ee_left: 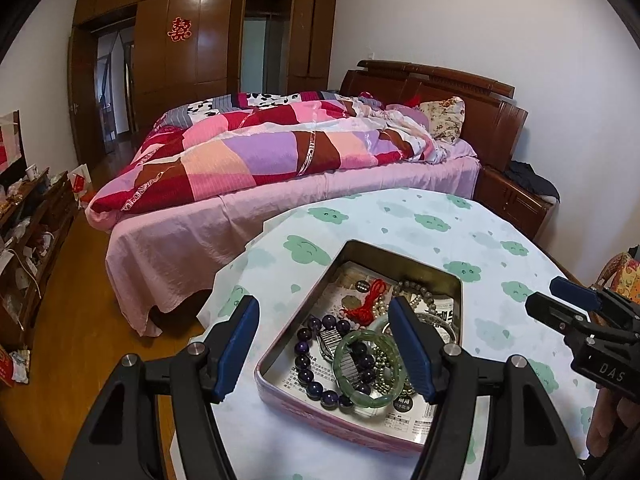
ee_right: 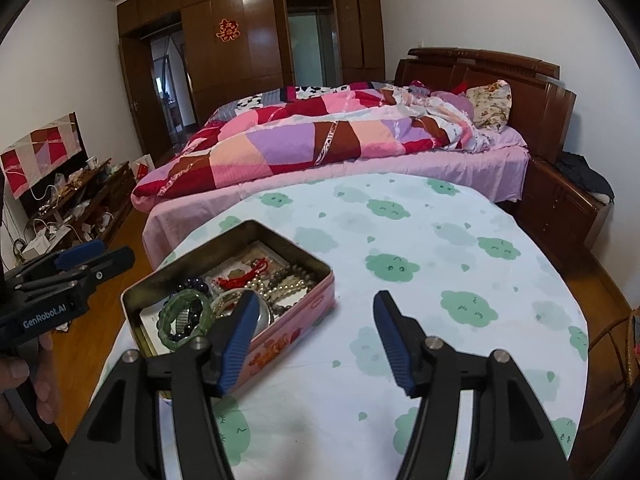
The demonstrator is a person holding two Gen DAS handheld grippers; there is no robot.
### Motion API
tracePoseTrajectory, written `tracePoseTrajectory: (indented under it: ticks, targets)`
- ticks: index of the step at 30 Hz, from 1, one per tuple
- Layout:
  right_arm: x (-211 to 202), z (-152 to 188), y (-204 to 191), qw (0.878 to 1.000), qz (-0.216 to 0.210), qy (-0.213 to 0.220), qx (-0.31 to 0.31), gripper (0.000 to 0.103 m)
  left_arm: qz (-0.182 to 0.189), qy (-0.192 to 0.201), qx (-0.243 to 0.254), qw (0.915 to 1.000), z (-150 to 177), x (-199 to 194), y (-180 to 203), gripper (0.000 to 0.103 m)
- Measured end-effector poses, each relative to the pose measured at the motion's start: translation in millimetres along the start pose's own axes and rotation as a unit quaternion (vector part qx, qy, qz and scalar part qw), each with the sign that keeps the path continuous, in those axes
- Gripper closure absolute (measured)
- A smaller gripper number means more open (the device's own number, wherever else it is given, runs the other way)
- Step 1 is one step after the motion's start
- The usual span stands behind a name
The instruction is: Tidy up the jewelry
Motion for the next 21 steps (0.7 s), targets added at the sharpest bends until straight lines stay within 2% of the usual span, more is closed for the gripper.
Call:
tracePoseTrajectory:
  ticks: [21]
  targets:
    - [-7.0, -0.8, 1.7, 1.000, 0.002, 0.008, -0.003, 0.035, 0.001, 0.002, 0.002, 1.0000, -2.3, -4.9, 1.0, 0.036]
Point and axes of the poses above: each gripper's, at about its wrist camera, not at the fingertips, and x roughly the way its jaws point, y to its right, z to its underside, the point moved 1 cm from there along x, roughly the way its jaws point, and after that the axes turned 13 degrees about -z, right-handed, at the moved point
